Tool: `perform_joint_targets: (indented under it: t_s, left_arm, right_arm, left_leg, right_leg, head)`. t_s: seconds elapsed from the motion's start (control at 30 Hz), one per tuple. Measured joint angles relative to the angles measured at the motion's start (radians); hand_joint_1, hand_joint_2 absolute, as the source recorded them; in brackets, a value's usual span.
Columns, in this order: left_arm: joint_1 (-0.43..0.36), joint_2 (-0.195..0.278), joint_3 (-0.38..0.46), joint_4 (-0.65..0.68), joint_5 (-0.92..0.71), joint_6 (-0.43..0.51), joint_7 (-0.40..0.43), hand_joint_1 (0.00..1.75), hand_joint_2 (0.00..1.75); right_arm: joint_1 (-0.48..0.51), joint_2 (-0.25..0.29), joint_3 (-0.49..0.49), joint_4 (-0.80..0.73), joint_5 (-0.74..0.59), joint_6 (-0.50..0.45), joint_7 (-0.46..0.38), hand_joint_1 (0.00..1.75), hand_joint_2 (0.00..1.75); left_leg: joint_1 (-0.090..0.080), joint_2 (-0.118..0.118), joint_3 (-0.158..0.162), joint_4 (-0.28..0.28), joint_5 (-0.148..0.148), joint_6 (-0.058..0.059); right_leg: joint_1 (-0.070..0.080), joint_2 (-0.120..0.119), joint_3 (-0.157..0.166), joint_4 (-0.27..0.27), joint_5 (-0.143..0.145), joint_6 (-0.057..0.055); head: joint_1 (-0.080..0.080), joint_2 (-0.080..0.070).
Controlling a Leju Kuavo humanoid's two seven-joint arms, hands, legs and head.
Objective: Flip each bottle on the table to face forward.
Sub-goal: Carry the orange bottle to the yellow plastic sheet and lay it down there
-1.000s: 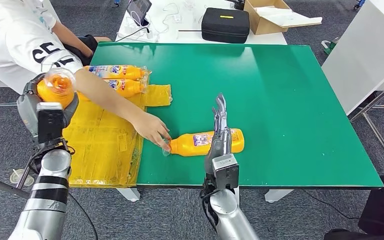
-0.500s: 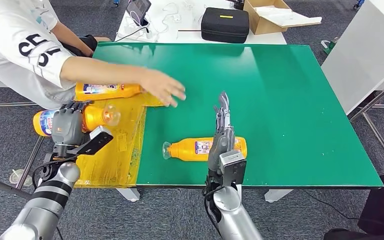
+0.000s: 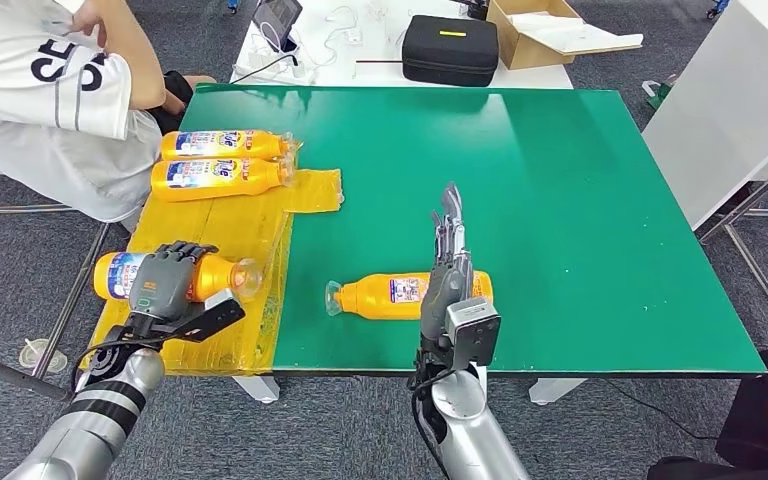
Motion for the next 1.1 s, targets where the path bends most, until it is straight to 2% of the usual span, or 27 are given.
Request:
perform_joint_targets:
  t_s: [0.4,0.43,0.47,0.57,0.63,0.77,1.1]
  left_arm:
    - [-0.091,0.017,-0.151,0.112,-0.107,-0.219,-0.002,1.75,1.75]
    - [-0.098,0.017,-0.161,0.117,-0.109,-0.225,-0.003,1.66,1.75]
    - [-0.104,0.017,-0.17,0.122,-0.112,-0.232,-0.004,1.35,1.75]
    - [-0.121,0.017,-0.197,0.138,-0.116,-0.267,-0.012,0.23,1.75]
    - [-0.131,0.017,-0.213,0.146,-0.109,-0.293,-0.019,0.03,1.75]
    - [-0.14,0.015,-0.227,0.155,-0.037,-0.359,-0.032,0.0,1.75]
    - [-0.152,0.01,-0.224,0.154,0.217,-0.602,-0.045,0.0,1.75]
  right_arm:
    - [-0.006,0.006,-0.006,0.014,-0.02,0.065,0.01,0.0,0.0]
    - [-0.007,0.008,-0.006,0.016,-0.021,0.066,0.01,0.0,0.0]
    - [-0.008,0.009,-0.006,0.019,-0.022,0.068,0.011,0.0,0.0]
    - [-0.013,0.012,-0.007,0.026,-0.024,0.075,0.011,0.0,0.0]
    - [-0.015,0.015,-0.007,0.031,-0.025,0.079,0.011,0.0,0.0]
    - [-0.018,0.021,-0.007,0.042,-0.029,0.085,0.011,0.0,0.0]
    - [-0.03,0.03,-0.007,0.073,-0.028,0.099,0.013,0.0,0.0]
  left_leg:
    - [0.0,-0.002,0.001,0.0,0.0,0.0]
    - [0.0,-0.002,0.001,0.0,0.0,0.0]
    - [0.0,-0.002,0.001,0.0,0.0,0.0]
    - [0.0,-0.003,0.002,0.0,0.0,0.0]
    - [0.0,-0.004,0.002,0.0,0.001,0.0]
    - [0.0,-0.004,0.004,0.0,0.001,0.0]
    - [0.0,-0.008,0.009,-0.001,0.0,0.0]
  right_leg:
    - [0.0,-0.001,0.002,0.0,0.0,0.0]
    - [0.0,-0.001,0.002,0.0,0.0,0.0]
    - [0.0,-0.001,0.003,0.0,0.0,0.0]
    - [0.0,-0.001,0.003,0.0,0.0,0.0]
    - [0.0,-0.001,0.004,0.0,0.0,0.0]
    - [0.0,-0.001,0.006,0.0,0.0,0.0]
    - [0.0,-0.004,0.013,0.0,-0.001,0.0]
  head:
    - [0.0,0.0]
    - [0.0,0.0]
    - [0.0,0.0]
    - [0.0,0.0]
    - [0.0,0.0]
    - [0.0,0.0]
    - [0.0,0.0]
